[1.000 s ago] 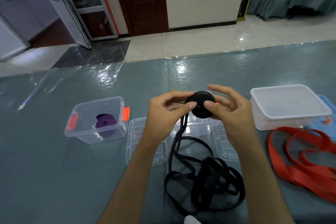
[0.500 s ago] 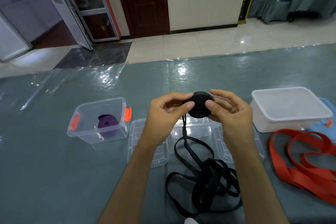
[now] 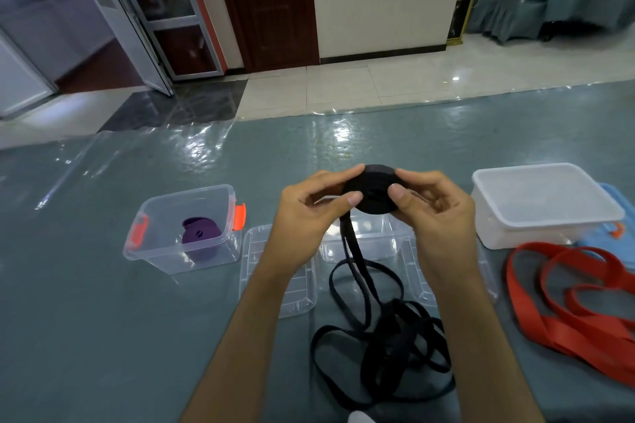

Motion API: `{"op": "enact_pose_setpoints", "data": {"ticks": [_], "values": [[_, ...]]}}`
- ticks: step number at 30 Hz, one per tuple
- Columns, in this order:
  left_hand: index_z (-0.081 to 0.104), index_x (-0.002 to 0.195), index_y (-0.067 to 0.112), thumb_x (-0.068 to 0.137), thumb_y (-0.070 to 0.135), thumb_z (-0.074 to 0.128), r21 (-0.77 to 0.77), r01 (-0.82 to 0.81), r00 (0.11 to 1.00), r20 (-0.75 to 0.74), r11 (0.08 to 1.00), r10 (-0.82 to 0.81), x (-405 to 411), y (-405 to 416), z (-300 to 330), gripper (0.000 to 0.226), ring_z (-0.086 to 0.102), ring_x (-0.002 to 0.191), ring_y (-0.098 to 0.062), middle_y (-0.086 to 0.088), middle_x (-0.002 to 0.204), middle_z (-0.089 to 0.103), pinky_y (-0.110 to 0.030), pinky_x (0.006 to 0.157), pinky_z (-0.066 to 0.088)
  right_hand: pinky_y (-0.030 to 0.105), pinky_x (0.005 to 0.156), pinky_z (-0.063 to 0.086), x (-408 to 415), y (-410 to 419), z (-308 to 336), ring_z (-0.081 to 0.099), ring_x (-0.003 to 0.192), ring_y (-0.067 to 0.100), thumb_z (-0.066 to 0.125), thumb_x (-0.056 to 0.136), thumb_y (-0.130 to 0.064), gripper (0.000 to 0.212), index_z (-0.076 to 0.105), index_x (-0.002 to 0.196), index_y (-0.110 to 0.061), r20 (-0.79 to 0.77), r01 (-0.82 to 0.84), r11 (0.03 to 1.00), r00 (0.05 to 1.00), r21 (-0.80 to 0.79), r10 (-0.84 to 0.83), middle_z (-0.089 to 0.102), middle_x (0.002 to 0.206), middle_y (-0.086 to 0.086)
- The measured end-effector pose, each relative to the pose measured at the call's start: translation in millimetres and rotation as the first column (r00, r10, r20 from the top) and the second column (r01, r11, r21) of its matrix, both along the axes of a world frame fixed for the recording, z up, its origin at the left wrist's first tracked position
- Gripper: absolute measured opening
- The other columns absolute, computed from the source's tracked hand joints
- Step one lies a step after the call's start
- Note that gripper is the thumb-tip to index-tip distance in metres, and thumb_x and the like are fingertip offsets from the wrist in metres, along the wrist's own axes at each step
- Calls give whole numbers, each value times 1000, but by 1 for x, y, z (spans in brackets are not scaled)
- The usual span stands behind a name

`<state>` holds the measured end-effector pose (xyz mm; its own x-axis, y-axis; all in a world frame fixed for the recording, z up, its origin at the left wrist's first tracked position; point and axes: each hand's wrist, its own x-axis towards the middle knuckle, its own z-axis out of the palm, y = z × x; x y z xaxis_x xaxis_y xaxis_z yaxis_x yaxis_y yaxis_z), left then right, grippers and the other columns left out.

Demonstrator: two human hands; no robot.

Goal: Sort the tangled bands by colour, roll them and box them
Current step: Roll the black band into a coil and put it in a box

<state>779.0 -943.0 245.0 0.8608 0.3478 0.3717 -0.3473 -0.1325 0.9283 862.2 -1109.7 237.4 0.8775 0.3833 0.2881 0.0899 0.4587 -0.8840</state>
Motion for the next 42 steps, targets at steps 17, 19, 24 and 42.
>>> {"op": "enact_pose_setpoints", "data": {"ticks": [17,19,24,42], "values": [[78,116,33,95,11,76,77,-83,996,26,994,81,-1,8,0,30,75,108,-19,4,112,79,-23,92,57,41,77,66,8,-4,-5,80,92,35,84,88,-17,19,68,94,-23,-56,-135,983,990,-128,129,81,102,16],[77,115,33,95,14,77,115,-129,992,21,985,127,1,5,-2,27,75,107,-19,6,110,79,-27,91,58,37,75,66,9,-4,-3,80,91,32,82,89,-15,23,73,106,-25,-7,-83,990,997,-114,83,81,101,13],[74,126,25,97,7,72,107,14,1000,-15,994,-12,-1,14,5,34,73,117,-23,-1,122,77,-32,101,57,38,83,65,3,2,-4,79,99,29,86,86,-23,20,80,104,-26,32,16,1000,999,-8,-16,81,104,10],[78,115,30,87,4,83,76,-58,998,20,995,56,0,16,1,39,76,109,-15,5,111,80,-21,94,57,49,87,65,16,-1,-10,78,101,37,89,82,-29,26,64,88,-20,-33,-170,980,985,-102,168,80,104,18]]}}
